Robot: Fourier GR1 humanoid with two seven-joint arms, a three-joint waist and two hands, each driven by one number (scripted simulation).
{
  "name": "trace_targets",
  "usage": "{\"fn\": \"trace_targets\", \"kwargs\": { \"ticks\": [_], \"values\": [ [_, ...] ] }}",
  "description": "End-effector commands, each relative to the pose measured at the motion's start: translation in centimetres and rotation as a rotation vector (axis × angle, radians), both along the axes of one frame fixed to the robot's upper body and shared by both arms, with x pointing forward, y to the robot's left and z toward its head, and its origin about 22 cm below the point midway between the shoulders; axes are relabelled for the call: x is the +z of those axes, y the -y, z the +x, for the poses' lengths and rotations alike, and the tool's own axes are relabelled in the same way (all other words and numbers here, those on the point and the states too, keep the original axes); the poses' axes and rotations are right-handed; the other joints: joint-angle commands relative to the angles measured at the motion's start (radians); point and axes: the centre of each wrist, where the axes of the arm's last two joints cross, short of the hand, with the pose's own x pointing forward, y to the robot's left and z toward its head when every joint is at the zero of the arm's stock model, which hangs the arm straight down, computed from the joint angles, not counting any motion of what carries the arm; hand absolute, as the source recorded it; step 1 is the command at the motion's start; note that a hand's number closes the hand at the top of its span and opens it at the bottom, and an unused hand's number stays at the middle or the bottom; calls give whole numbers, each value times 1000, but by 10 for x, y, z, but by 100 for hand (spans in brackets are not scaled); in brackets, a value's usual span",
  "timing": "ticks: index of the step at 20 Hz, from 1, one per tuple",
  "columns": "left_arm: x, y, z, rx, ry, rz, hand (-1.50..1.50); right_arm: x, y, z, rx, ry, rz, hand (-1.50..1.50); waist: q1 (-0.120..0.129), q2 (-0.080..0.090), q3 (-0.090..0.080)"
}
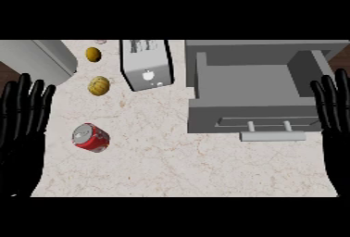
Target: Pick up the can, place it into the drawer and close the drawer
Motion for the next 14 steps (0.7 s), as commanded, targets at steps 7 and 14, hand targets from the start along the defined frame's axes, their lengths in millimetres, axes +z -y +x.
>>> {"fn": "trace_targets", "kwargs": {
  "ticks": [7,14],
  "values": [
    [-32,-34,-23,722,-259,-159,-150,-38,20,-4,-166,-256,72,-150,33,-1,-17],
    [-17,6,-34,869,-350,-278,-150,-22,31,-4,-169,-319,94,-150,6,-16,-14]
  ]
}}
